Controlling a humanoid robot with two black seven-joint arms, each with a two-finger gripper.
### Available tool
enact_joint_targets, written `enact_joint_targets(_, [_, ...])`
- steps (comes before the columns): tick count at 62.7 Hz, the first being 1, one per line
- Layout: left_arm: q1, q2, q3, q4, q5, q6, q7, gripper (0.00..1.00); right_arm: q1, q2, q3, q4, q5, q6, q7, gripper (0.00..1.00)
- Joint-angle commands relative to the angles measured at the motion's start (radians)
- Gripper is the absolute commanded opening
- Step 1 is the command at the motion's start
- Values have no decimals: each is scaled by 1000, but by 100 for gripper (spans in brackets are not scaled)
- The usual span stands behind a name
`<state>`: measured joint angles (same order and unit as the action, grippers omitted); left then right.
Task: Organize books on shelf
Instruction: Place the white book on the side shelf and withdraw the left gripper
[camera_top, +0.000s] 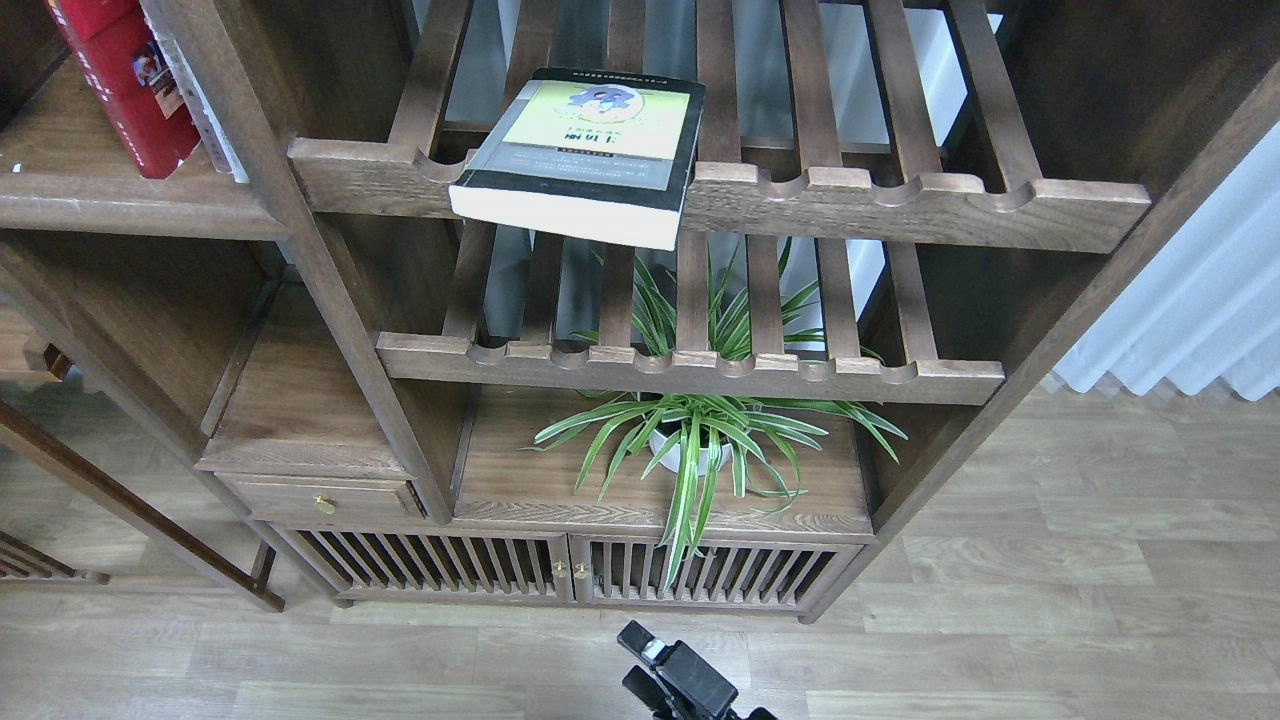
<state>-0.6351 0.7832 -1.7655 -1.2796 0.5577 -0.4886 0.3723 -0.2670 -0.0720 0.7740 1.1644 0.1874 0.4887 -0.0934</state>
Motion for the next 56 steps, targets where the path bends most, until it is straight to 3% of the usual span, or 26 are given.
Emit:
enact_joint_targets(1, [-90, 1, 61, 52, 14, 0, -3, 8, 2, 3, -1, 1, 0, 0, -2, 99])
enact_joint_targets(18, [-305, -1, 219, 210, 25, 0, -6, 8, 2, 0, 1, 3, 0, 0, -2, 99])
enact_joint_targets(30, [-359, -12, 284, 266, 24, 0, -39, 8, 2, 1, 1, 4, 0, 0, 0, 99])
enact_joint_targets(45, [-373, -68, 310, 284, 24, 0, -47, 8, 2, 1, 1, 4, 0, 0, 0, 99])
enact_joint_targets(50, [-373, -90, 310, 313, 22, 0, -96, 8, 2, 1, 1, 4, 0, 0, 0, 99])
enact_joint_targets(56, [-373, -93, 313, 345, 13, 0, -125, 8, 2, 1, 1, 4, 1, 0, 0, 99])
